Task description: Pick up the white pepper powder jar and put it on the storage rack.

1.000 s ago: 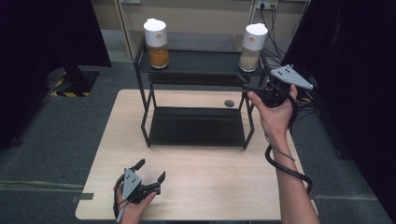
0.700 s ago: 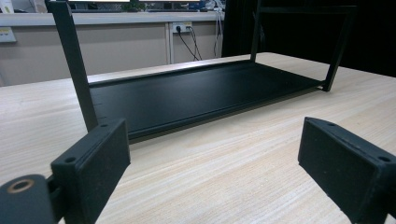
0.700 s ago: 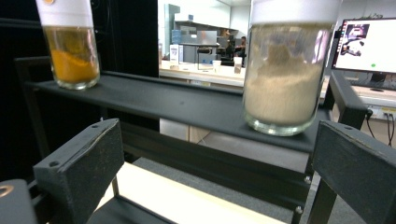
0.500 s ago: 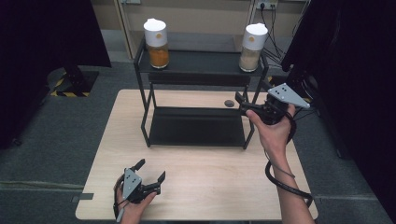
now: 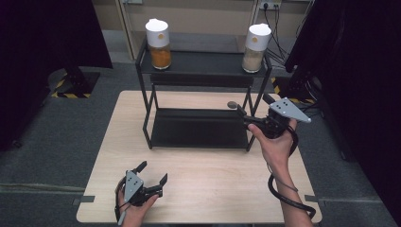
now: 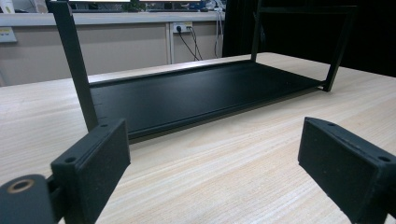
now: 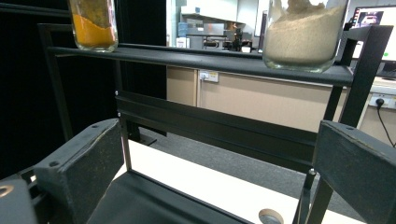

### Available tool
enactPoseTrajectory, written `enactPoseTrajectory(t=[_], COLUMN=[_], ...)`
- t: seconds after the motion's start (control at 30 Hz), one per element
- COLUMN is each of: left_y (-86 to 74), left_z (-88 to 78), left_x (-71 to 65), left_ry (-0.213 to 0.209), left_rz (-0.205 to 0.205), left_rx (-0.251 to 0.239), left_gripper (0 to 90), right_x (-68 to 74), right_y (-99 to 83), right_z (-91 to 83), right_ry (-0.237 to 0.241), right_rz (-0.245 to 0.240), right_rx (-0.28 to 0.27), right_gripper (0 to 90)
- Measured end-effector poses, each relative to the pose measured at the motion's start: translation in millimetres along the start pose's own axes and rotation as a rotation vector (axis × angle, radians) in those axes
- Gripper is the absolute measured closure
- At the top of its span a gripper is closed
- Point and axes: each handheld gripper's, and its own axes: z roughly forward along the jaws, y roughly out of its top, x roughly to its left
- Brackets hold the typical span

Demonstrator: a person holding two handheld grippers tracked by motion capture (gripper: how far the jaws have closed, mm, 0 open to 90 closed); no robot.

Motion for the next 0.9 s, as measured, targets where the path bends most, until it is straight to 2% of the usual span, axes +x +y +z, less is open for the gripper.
enactPoseTrajectory(t=[0.33, 0.9], left_y=[0.2, -0.1], left_z=[0.0, 0.5], left_x=[-0.4, -1.0], left_ry=[0.002, 0.002], left_rz=[0.002, 0.003], left_rx=[0.001, -0.001], left_gripper=[8.4, 8.4], right_x=[4.6, 10.5], right_y=[-15.1, -51.9], right_z=[-8.9, -23.9], right_ry=[0.008, 0.016], right_rz=[-0.001, 0.02], right_rx=[0.015, 0.042], right_gripper=[2.4, 2.4])
